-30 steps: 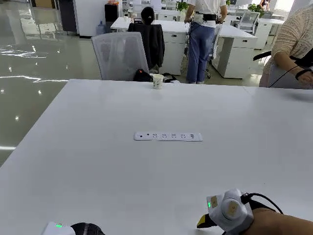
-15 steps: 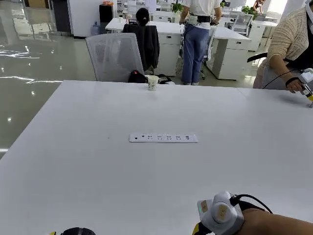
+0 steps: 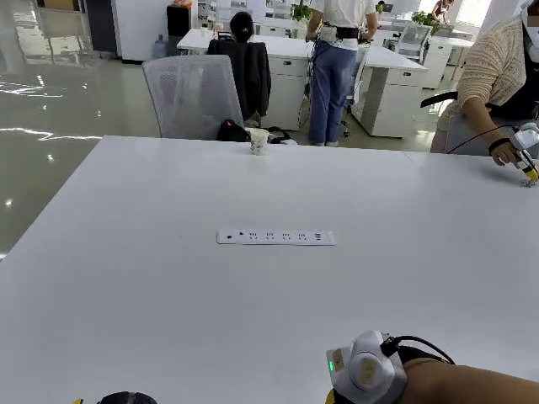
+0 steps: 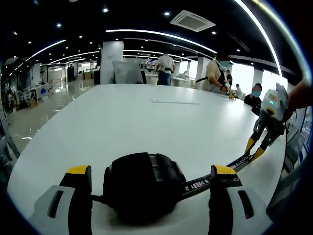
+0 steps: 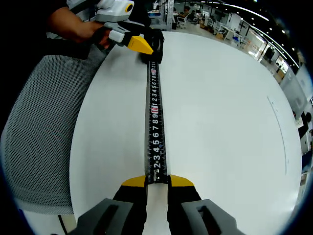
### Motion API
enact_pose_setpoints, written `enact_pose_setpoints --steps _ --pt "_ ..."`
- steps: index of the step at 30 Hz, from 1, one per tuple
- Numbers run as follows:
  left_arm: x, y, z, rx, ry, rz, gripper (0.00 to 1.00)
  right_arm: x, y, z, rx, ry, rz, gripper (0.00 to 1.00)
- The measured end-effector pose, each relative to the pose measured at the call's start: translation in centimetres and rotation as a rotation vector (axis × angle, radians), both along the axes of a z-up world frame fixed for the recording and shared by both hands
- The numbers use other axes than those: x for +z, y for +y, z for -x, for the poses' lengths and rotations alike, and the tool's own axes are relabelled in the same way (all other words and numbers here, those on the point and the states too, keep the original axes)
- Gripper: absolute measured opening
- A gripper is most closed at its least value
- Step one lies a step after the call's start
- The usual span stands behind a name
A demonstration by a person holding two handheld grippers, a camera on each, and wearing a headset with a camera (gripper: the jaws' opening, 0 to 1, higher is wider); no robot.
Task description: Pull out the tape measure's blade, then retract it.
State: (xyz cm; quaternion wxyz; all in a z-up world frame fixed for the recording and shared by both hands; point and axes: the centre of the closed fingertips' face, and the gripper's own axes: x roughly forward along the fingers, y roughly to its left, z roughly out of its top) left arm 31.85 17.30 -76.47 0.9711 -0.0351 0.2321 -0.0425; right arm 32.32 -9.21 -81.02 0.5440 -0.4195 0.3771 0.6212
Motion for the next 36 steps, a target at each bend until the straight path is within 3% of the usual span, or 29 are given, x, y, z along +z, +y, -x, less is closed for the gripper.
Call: enact_pose_setpoints --steps 6,10,12,13,17,19,23,26,27,29,36 --pt "-0.2 0.0 0.0 -0.001 0.003 -0.003 0.92 -0.1 0.1 0.0 0.008 -0.002 0.059 0.12" --pt "-0.4 0.1 0.0 -0.001 0.011 0.0 0.83 -0.2 0.1 -0.1 0.02 -0.018 0.093 0.12" --pt "-0.8 0.2 0.1 -0.001 0.041 -0.028 0.76 -0.2 0.2 -0.1 0.016 -0.016 0.104 0.12" --pt "-0.7 0.4 0.1 0.006 0.036 -0.042 0.75 -0.2 0.1 -0.1 0.012 -0.015 0.107 0.12" --pt "-1.0 0.8 0.3 0.032 0.058 -0.022 0.71 -0.1 0.1 -0.2 -0.01 -0.001 0.096 0.12" --pt "-1.3 0.7 0.3 0.038 0.069 0.011 0.74 -0.2 0.1 -0.1 -0.006 -0.001 0.091 0.12" --pt "-0.9 0.5 0.2 0.029 0.05 -0.013 0.7 -0.2 0.1 -0.1 -0.012 -0.006 0.095 0.12" --pt "-1.1 1.1 0.4 0.041 0.071 -0.035 0.64 -0.2 0.1 -0.2 -0.015 -0.008 0.1 0.12" --pt "-1.3 0.8 0.4 0.027 0.084 -0.016 0.64 -0.2 0.1 -0.2 -0.017 -0.008 0.1 0.12" --pt "-1.3 0.9 0.5 0.031 0.095 -0.027 0.63 -0.2 0.1 -0.2 -0.018 -0.007 0.099 0.12" --pt "-1.3 1.0 0.2 0.027 0.09 -0.041 0.62 -0.1 0.0 -0.2 -0.014 0.0 0.09 0.11"
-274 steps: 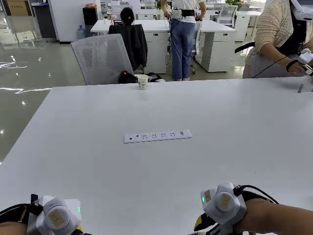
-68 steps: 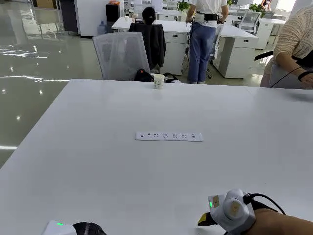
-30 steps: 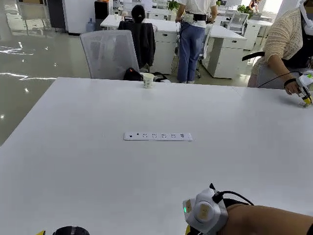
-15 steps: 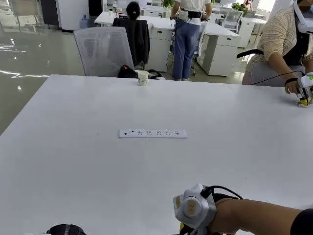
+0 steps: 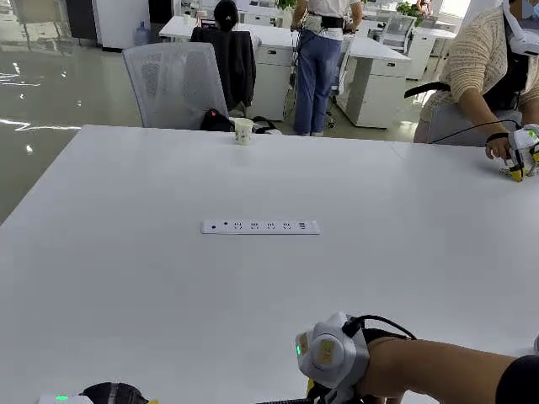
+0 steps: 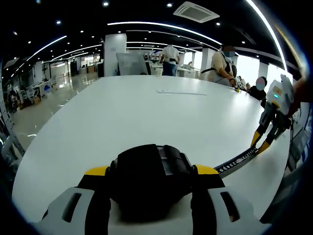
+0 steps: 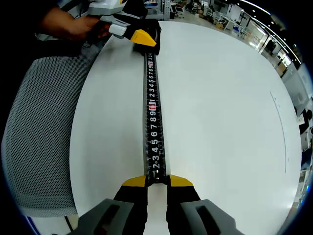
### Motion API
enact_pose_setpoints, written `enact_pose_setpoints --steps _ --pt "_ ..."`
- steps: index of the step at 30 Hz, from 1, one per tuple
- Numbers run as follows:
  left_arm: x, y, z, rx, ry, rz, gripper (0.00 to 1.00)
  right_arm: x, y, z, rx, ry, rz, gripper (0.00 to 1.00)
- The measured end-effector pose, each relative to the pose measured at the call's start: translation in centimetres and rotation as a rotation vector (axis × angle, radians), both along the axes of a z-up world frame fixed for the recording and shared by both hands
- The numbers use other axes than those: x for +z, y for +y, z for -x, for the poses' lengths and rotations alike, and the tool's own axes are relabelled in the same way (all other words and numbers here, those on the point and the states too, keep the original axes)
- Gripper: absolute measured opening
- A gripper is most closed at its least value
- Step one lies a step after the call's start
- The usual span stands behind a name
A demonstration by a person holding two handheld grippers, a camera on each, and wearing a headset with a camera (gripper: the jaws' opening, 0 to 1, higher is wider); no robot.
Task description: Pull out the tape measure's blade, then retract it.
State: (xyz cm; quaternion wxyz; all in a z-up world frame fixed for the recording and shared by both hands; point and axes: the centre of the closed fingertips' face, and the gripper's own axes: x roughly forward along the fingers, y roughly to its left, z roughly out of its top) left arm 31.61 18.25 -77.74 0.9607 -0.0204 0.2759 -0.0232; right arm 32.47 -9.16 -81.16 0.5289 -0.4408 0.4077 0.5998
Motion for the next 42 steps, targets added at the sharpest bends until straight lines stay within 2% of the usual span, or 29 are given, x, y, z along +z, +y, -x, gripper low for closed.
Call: enact_pose_setpoints --steps 5,6,8,11,27,42 --pt "0.0 0.0 0.1 -0.003 0.0 0.001 0.62 -0.1 0.0 -0.1 -0.007 0.006 0.0 0.11" --pt "0.0 0.0 0.1 -0.004 -0.001 0.0 0.62 0.0 0.2 -0.1 -0.039 0.023 -0.01 0.11" --pt "0.0 0.0 0.1 -0.005 -0.002 0.0 0.62 0.0 0.1 -0.1 -0.01 0.017 -0.012 0.11" --pt "0.0 0.1 0.1 -0.006 -0.002 -0.001 0.62 0.0 0.1 -0.1 -0.026 0.026 -0.016 0.11" --pt "0.0 0.0 0.1 -0.012 0.002 -0.002 0.62 0.0 0.5 0.1 -0.018 0.001 0.023 0.11" --pt "-0.1 0.1 0.1 -0.017 0.01 0.005 0.62 0.0 1.0 0.1 -0.056 0.004 0.021 0.11"
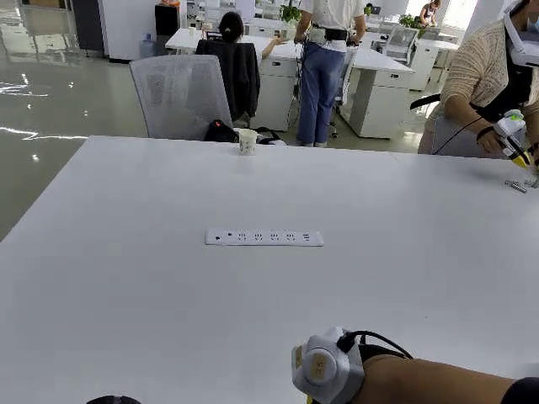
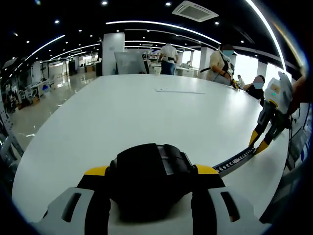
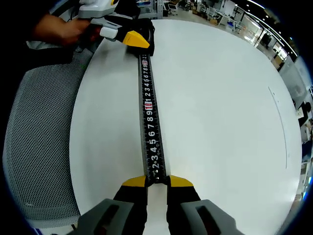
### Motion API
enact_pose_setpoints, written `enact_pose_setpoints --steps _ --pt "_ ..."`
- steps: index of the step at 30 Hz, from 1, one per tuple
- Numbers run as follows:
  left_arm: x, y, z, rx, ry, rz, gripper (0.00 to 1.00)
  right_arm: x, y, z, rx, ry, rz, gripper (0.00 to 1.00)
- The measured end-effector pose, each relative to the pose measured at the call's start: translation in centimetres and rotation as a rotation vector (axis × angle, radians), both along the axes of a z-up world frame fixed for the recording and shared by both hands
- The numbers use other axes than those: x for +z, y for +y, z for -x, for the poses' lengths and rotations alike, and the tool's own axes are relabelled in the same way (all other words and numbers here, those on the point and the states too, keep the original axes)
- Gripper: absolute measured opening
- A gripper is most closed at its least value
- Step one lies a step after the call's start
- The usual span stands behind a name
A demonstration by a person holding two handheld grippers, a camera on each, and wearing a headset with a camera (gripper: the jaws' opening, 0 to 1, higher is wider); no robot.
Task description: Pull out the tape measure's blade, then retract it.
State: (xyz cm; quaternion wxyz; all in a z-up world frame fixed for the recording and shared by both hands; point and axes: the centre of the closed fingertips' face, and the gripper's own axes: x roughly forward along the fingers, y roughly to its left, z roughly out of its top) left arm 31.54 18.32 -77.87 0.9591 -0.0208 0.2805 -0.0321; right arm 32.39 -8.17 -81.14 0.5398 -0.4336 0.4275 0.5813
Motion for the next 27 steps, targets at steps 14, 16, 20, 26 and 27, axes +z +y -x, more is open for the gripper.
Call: enact_pose_setpoints --steps 14,16,20,26,27 --pt "-0.03 0.0 -0.01 -0.005 0.008 0.005 0.62 -0.01 0.41 0.09 -0.019 0.013 -0.006 0.11" --pt "-0.03 -0.01 0.0 -0.006 0.009 0.006 0.62 0.05 0.52 0.14 -0.03 0.012 -0.012 0.11" --pt "0.0 -0.05 0.01 -0.008 0.011 0.006 0.62 0.04 0.6 0.2 -0.028 0.007 -0.024 0.11" --pt "-0.02 -0.06 0.03 -0.008 0.013 0.005 0.62 -0.03 0.87 0.26 -0.019 0.005 -0.014 0.11" --pt "-0.02 -0.07 0.05 -0.008 0.013 0.006 0.62 -0.01 0.89 0.28 -0.02 0.006 -0.013 0.11"
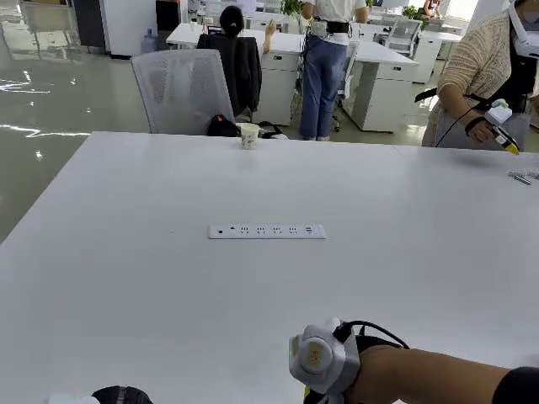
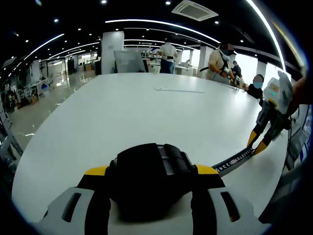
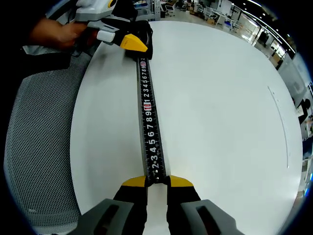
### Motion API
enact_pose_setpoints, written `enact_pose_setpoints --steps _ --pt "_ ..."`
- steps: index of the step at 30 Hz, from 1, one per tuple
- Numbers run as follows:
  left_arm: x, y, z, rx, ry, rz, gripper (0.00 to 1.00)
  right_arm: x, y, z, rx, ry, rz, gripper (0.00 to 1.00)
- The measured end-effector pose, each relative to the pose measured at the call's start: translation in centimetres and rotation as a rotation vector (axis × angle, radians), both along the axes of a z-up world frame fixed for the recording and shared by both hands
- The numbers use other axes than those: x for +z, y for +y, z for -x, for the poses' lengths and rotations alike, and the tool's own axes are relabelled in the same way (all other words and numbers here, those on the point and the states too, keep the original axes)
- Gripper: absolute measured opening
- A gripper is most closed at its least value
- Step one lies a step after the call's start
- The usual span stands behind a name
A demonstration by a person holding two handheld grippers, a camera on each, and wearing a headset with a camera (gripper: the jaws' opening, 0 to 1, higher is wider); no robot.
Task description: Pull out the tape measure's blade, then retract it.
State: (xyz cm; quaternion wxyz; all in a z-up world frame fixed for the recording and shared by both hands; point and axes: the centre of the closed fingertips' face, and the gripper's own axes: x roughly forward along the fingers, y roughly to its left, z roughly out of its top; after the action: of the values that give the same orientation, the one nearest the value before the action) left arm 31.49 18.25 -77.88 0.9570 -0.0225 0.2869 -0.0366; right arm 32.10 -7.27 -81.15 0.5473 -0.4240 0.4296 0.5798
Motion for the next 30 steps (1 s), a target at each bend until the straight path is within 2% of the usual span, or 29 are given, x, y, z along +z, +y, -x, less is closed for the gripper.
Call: enact_pose_setpoints --steps 30 --pt "-0.07 -0.23 0.15 -0.003 0.005 0.001 0.62 -0.06 0.89 0.26 -0.025 0.015 -0.011 0.11"
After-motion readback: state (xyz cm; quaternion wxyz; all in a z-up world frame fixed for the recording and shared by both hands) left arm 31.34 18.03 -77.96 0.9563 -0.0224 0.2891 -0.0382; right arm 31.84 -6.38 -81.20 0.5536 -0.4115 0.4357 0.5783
